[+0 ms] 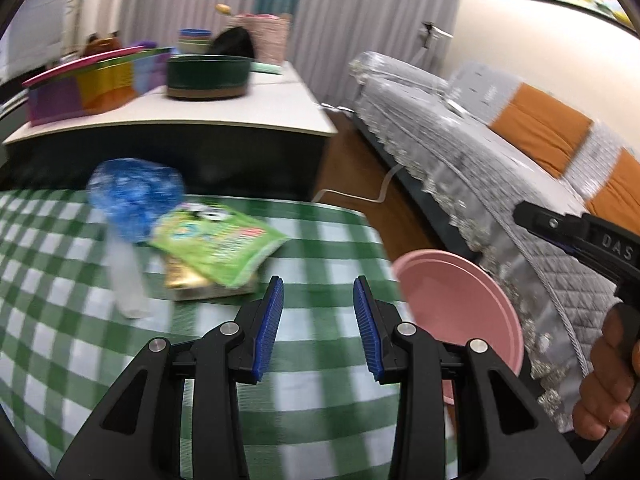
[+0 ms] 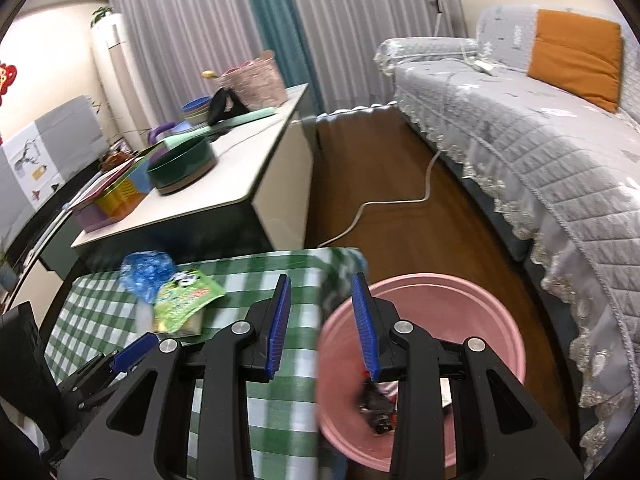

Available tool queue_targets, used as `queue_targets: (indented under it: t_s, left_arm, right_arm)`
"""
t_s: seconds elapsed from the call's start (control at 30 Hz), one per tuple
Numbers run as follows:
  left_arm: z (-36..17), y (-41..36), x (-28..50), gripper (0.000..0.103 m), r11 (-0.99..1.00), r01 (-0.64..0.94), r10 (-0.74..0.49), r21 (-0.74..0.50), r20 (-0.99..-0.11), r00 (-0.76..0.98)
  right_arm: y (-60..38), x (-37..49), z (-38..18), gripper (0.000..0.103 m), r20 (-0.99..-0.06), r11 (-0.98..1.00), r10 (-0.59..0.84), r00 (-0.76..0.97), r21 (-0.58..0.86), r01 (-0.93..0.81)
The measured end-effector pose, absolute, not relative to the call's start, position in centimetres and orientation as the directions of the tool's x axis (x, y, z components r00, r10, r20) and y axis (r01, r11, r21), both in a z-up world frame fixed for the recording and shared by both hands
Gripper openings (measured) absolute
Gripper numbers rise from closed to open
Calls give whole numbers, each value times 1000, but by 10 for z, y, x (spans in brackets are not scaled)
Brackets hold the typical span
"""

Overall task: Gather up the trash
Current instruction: 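Reach the left gripper to the translucent plastic strip while the right reaches the green panda bag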

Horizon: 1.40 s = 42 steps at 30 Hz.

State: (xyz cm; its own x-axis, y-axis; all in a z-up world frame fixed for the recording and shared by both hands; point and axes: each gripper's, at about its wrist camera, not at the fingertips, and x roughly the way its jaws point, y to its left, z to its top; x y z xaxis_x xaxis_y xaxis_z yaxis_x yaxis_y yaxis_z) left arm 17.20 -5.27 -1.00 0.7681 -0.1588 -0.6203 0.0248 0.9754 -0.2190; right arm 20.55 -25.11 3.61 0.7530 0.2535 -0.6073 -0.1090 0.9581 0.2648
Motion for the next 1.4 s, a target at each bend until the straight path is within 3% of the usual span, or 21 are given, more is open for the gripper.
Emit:
queue_targets:
  t_s: [0.4, 0.73, 1.07, 1.17, 1.4]
  left_arm:
    - [-33, 29, 175, 36, 964, -190, 23, -188, -650, 759]
    - [-58, 64, 192, 36, 942, -296, 105, -161, -693, 713]
    - [-63, 84, 214, 38, 922, -328, 84, -205, -721, 688]
    - [-66, 84, 221, 45, 923, -324, 69, -208, -739, 670]
    - [-70, 77, 231, 47, 934, -308, 69, -178, -759, 648]
  right_arm:
    - [-182, 233, 10, 33, -625, 911, 400, 671, 353, -214]
    - [-139, 265, -32, 33, -669, 884, 466, 580, 382, -270]
    - [-107, 287, -59, 38, -683, 833, 553, 477, 449, -323]
    - [-102, 290, -61, 38, -685, 830, 557, 470, 452, -326]
    - [-97, 295, -64, 38, -684, 826, 564, 462, 461, -326]
